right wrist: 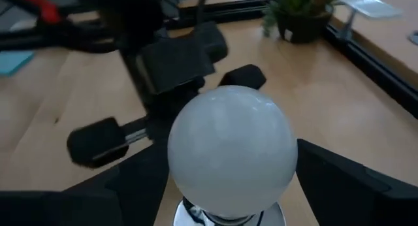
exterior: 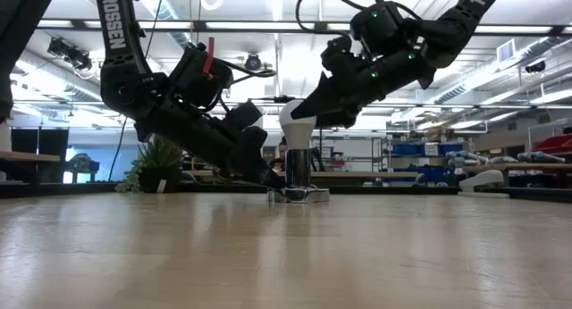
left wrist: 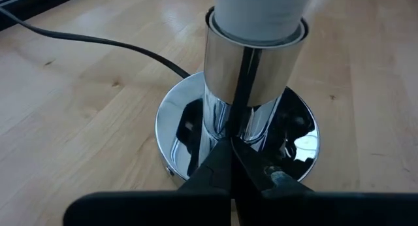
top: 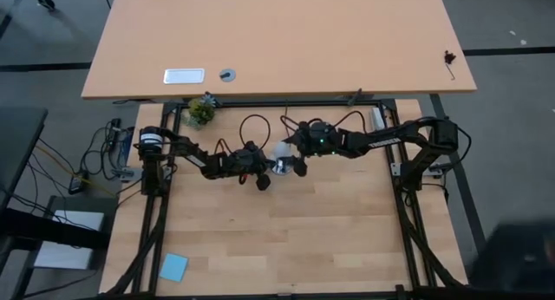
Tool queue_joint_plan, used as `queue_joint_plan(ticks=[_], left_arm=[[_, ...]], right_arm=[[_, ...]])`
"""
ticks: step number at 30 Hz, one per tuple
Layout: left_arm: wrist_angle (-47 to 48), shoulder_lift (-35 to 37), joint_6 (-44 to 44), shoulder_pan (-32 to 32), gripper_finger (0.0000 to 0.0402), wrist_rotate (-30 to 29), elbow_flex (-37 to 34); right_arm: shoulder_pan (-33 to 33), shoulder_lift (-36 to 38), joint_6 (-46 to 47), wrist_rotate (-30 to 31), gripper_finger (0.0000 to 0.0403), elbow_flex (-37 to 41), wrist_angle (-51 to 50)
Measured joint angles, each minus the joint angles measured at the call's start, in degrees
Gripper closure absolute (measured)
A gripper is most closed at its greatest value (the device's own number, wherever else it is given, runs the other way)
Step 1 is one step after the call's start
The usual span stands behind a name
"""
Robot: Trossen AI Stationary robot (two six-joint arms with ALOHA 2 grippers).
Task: Screw lightbulb
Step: Remove the lightbulb from the lamp
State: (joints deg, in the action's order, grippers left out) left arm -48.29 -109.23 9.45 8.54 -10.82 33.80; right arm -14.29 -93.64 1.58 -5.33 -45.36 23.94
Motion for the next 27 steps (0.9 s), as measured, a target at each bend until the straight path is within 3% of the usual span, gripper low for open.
queue_joint_plan(ticks=[12, 16, 20, 27], left_arm=[[0.0, 0.0, 1.3, 0.0, 0.0398, 0.2, 0.0], [0.0, 0.0, 1.3, 0.0, 0.0398, 0.3, 0.0], [0.0, 0.0, 1.3, 0.0, 0.0398, 0.3, 0.0], [-0.2, 0.0, 1.4, 0.0, 0.0398, 0.3, 0.0]], right_arm=[[3.7, 2.9, 23.0, 12.1, 0.0053, 0.0, -0.5], [6.5, 2.9, 23.7, 19.8, 0.0054, 0.0, -2.0], [8.1, 2.9, 22.5, 23.5, 0.0054, -0.2, -2.3], [8.3, 2.9, 21.3, 24.0, 0.0054, -1.9, -4.8]])
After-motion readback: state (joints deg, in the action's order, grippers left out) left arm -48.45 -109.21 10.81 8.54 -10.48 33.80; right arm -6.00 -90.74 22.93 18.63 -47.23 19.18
